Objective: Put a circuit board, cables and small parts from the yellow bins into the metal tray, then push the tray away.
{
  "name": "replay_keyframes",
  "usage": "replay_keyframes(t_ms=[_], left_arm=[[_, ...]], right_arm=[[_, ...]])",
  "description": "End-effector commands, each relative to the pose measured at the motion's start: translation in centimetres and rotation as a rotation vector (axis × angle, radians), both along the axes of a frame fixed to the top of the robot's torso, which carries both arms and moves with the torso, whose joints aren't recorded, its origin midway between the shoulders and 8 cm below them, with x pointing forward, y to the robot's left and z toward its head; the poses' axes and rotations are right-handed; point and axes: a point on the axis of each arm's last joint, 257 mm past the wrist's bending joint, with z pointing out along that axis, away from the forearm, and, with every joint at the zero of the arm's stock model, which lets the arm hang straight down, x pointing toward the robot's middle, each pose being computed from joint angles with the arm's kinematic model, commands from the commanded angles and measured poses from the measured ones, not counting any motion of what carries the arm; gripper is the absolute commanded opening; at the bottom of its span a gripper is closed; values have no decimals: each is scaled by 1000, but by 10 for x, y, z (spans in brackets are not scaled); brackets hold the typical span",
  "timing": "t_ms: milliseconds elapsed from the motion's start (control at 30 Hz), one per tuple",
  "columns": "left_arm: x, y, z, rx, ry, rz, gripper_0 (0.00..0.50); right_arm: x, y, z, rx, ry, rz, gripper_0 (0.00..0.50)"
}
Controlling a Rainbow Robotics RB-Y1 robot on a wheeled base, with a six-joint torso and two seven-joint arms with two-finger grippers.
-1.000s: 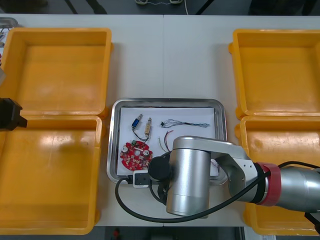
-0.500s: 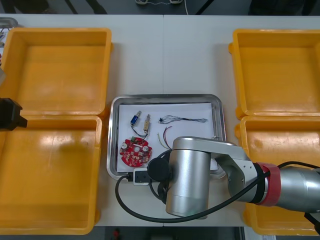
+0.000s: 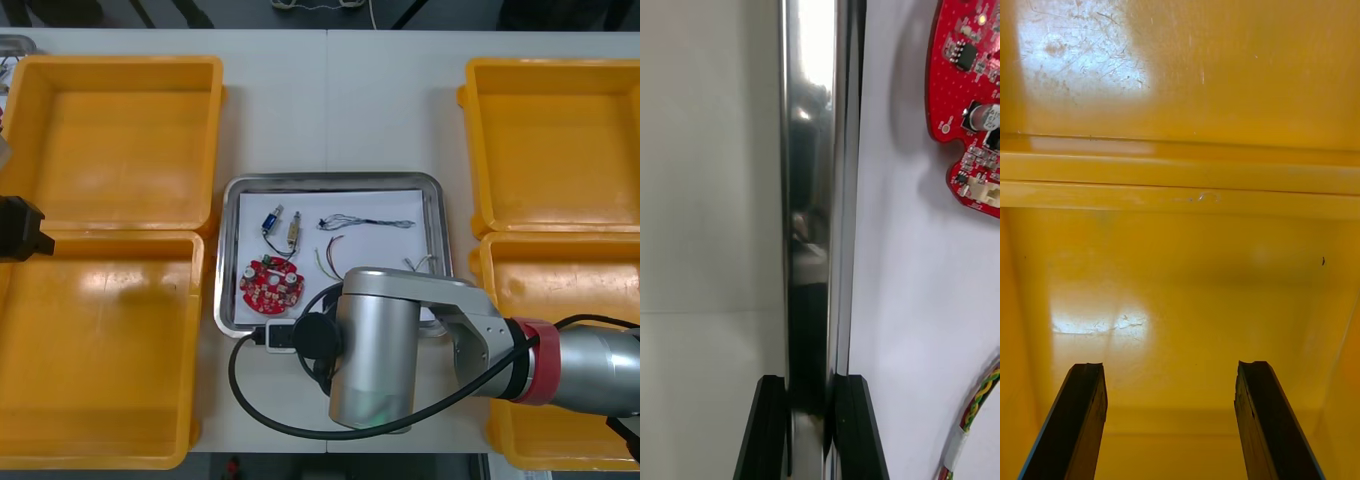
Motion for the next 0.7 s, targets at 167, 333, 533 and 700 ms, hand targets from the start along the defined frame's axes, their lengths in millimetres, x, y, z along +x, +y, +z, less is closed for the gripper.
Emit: replay_keyframes(t_ms=[167,333,533,700], left_arm=[[-3,5,6,37,-11,-61,500],[-3,5,6,37,-11,-61,500],[-3,5,6,37,-11,-61,500],[-3,5,6,37,-11,-61,500]], right_arm=[[34,13,35,14,-103,-11,0],[54,10,48,-8,-147,-23,0],[75,8,63,-26,-191,-41,0],[91,11,77,-33,-227,-51,0]])
